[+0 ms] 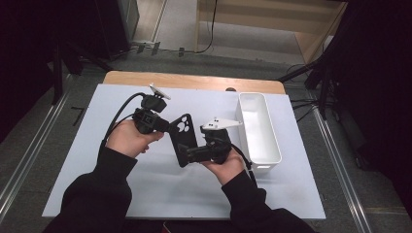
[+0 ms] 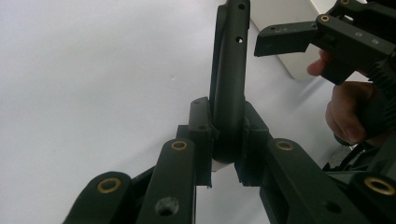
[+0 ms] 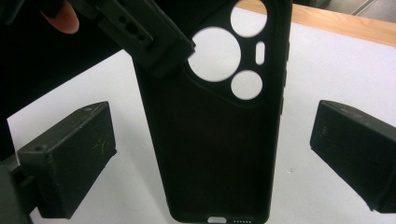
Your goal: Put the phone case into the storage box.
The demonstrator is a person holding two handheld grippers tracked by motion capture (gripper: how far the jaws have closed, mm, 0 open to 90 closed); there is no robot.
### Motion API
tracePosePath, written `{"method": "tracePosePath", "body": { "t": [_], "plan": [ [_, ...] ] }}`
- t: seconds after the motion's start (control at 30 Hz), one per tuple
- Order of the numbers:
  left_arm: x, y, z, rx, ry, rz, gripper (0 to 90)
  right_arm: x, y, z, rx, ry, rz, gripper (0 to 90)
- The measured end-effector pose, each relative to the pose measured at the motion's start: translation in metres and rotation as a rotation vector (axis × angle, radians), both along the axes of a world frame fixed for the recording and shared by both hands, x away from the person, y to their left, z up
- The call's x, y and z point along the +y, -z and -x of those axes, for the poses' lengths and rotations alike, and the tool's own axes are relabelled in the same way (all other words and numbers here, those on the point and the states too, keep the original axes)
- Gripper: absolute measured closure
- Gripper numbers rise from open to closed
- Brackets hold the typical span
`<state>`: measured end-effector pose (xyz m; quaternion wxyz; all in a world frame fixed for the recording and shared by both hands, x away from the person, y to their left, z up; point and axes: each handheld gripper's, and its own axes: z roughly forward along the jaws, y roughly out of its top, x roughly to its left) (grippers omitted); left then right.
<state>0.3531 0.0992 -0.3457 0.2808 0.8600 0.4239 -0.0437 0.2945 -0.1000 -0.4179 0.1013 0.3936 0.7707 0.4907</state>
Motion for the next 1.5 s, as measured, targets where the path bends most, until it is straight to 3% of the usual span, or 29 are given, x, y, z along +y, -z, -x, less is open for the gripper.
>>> {"method": "tracePosePath", "body": {
  "t": [0.4,1.07,1.2,1.5],
  "plan": [
    [-0.006,0.001,0.003,0.005,0.007,0.003,79.0,0.007,-0.005,-0.003,-0.013,0.023,0.022,0.0],
    [-0.01,0.0,0.005,0.03,0.016,0.042,78.9,0.016,0.005,-0.01,-0.007,0.06,0.059,0.0],
    [-0.01,0.0,0.005,0.029,0.007,0.046,78.7,0.016,0.006,-0.009,-0.022,0.046,0.047,8.8],
    [-0.011,0.0,0.006,0.012,0.014,0.037,78.4,0.015,0.005,-0.008,-0.019,0.039,0.054,11.0]
  ]
}}
